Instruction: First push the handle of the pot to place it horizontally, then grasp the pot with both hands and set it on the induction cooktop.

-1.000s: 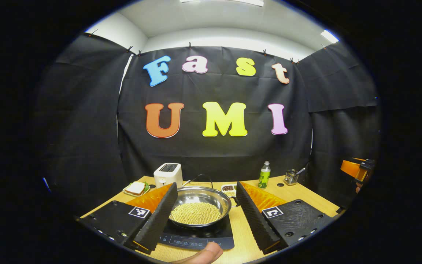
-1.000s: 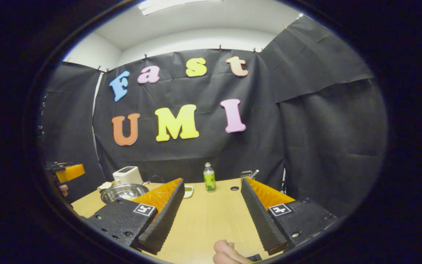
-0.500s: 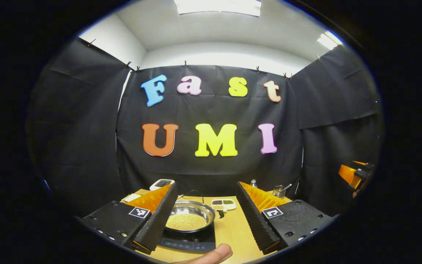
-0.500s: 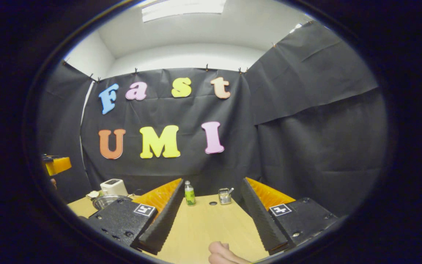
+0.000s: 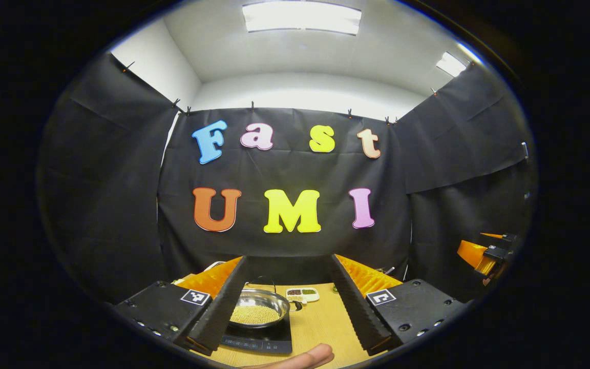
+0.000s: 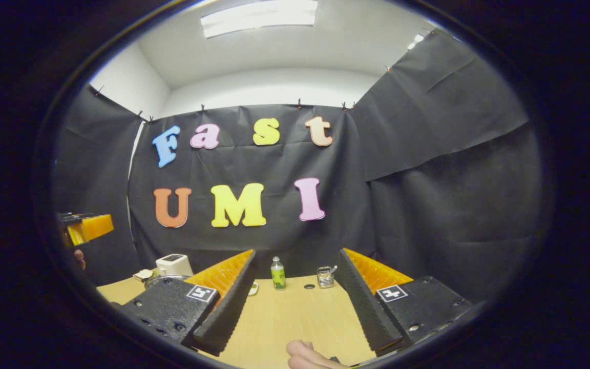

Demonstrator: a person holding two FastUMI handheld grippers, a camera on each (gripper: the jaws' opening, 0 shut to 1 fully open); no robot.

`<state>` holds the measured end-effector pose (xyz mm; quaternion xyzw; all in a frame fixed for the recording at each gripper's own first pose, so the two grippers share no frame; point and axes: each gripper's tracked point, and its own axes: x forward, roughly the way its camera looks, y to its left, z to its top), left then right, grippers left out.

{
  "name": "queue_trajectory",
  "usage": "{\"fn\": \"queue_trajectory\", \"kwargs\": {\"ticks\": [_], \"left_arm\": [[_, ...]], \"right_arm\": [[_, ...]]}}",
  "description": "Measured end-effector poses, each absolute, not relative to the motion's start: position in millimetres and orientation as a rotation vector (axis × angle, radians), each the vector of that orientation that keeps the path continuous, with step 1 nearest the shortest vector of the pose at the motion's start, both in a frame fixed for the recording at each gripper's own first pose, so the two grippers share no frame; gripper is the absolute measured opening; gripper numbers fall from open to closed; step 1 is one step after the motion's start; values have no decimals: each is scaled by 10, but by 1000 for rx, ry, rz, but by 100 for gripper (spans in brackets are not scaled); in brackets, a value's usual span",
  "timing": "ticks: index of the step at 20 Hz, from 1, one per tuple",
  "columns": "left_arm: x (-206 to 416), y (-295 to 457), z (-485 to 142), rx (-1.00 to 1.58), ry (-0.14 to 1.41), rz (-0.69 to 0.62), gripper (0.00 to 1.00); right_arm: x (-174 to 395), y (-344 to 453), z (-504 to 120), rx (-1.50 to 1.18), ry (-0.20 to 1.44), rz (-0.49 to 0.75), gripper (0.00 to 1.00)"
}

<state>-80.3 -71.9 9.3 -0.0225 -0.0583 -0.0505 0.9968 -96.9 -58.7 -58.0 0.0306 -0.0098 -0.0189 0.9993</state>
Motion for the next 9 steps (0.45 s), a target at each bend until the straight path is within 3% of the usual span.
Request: {"fn": "queue_trajectory", "kwargs": {"ticks": [9], "left_arm": [[-822, -763, -37, -17, -94, -118, 95]], "right_arm": [[-931, -485, -658, 38, -3, -19, 96]]}}
